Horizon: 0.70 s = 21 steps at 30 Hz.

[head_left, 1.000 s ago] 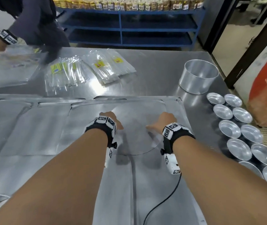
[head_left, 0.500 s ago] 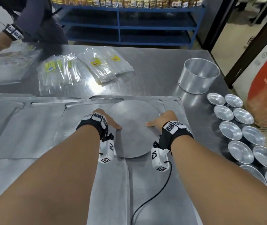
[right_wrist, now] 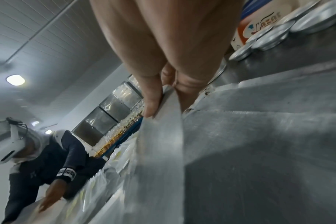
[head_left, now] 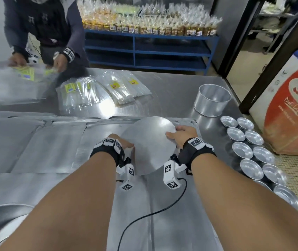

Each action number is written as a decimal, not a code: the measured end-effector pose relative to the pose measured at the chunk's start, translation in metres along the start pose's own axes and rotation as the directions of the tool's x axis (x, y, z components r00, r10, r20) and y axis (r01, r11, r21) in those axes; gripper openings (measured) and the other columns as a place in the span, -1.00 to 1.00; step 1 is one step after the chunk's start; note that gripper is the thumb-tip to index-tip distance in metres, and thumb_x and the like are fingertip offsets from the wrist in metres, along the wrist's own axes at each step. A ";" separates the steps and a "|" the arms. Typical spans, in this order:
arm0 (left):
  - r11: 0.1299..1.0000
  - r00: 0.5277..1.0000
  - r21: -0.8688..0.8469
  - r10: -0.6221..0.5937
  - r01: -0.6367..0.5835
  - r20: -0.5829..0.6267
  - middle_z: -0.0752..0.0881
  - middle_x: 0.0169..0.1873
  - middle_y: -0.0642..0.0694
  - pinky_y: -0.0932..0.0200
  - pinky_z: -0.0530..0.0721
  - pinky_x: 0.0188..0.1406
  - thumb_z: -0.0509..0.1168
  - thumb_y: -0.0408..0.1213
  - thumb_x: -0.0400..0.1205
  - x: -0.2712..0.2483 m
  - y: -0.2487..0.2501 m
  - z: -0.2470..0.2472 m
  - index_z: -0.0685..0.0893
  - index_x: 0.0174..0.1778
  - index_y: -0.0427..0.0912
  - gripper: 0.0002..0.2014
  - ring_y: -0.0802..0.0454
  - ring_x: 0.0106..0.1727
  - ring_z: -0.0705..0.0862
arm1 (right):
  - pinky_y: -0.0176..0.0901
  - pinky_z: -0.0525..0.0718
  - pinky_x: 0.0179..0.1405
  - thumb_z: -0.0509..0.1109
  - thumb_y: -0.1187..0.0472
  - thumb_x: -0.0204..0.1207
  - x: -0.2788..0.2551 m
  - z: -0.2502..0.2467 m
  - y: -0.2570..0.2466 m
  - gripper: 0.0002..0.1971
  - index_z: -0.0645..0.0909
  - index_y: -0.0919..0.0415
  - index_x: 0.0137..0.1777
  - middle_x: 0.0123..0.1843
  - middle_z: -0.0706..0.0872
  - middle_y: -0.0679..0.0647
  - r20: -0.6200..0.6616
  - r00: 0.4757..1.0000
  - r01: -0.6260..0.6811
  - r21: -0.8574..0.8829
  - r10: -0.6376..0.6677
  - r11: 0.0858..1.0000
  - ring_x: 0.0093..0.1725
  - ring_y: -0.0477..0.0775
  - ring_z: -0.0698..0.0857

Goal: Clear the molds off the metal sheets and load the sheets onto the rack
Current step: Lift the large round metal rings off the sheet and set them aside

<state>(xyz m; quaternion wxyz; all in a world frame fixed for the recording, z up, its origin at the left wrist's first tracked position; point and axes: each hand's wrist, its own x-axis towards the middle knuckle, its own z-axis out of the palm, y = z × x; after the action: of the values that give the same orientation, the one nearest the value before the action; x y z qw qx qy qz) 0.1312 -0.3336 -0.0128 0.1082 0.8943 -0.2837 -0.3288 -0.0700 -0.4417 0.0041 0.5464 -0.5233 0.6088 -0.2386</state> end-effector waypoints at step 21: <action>0.980 0.928 -0.116 0.114 -0.164 -0.354 0.69 0.21 -0.22 -0.03 0.67 0.27 0.66 -0.11 0.36 -0.235 -0.170 -0.164 0.59 0.33 -0.32 -0.31 -0.22 0.26 0.67 | 0.25 0.85 -0.18 0.74 0.39 0.22 -0.264 0.017 -0.031 -0.77 0.71 0.32 -0.27 -0.17 0.86 0.20 0.199 0.961 0.207 -0.048 -0.194 0.977 -0.18 0.16 0.88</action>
<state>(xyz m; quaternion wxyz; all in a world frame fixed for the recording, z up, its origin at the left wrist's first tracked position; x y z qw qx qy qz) 0.1658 -0.0577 0.1711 0.2434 0.9055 -0.2987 -0.1776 -0.0809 -0.2104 0.1350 0.5579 -0.6213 0.5044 -0.2197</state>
